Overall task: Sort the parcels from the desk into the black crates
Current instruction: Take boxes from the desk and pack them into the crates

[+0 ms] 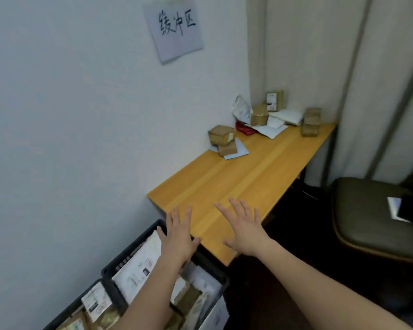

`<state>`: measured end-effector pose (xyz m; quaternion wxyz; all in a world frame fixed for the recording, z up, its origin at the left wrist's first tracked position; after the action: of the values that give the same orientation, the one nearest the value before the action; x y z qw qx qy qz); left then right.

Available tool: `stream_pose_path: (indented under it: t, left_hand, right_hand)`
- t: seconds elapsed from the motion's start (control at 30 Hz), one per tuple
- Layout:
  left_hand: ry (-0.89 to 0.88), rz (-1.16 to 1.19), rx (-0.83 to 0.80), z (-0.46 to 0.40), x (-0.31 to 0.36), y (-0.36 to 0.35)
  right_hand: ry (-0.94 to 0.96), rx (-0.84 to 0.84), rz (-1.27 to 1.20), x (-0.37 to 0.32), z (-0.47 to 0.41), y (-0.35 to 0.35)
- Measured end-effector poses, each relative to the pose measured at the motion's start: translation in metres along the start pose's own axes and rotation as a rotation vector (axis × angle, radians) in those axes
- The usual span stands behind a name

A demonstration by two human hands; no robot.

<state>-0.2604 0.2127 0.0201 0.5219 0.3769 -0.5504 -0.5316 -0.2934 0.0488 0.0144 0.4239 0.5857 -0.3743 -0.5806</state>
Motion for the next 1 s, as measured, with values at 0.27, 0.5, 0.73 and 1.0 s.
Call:
stream_pose_path:
  t: [0.27,0.5,0.73,1.0]
  left_hand:
    - [-0.185,-0.009,-0.025,-0.086,0.209,-0.018]
    - [-0.263,-0.092,-0.032,-0.149,0.294,-0.023]
    - [-0.246,-0.093,-0.087,-0.248,0.313,-0.041]
    - [-0.264,-0.044,-0.111,-0.398,0.341,-0.046]
  right_hand:
    - [-0.165,0.113,0.039,0.201,-0.004,0.101]
    - [-0.253,0.154,0.026,0.297,-0.032,0.142]
    - [-0.296,0.119,0.017,0.349,-0.105,0.141]
    - [-0.394,0.087,0.075,0.423,-0.234,0.177]
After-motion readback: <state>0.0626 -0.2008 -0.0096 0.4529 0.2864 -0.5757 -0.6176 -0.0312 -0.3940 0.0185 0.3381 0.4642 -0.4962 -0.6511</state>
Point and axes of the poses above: each hand's wrist, its own z-axis away from the middle knuckle, its own y-axis out of the back of the hand, x = y × z, the point moved 10 cm from there along -z, towards the middle knuckle, and after that the axes turned 1 degree about x, right-handed, at the moved point
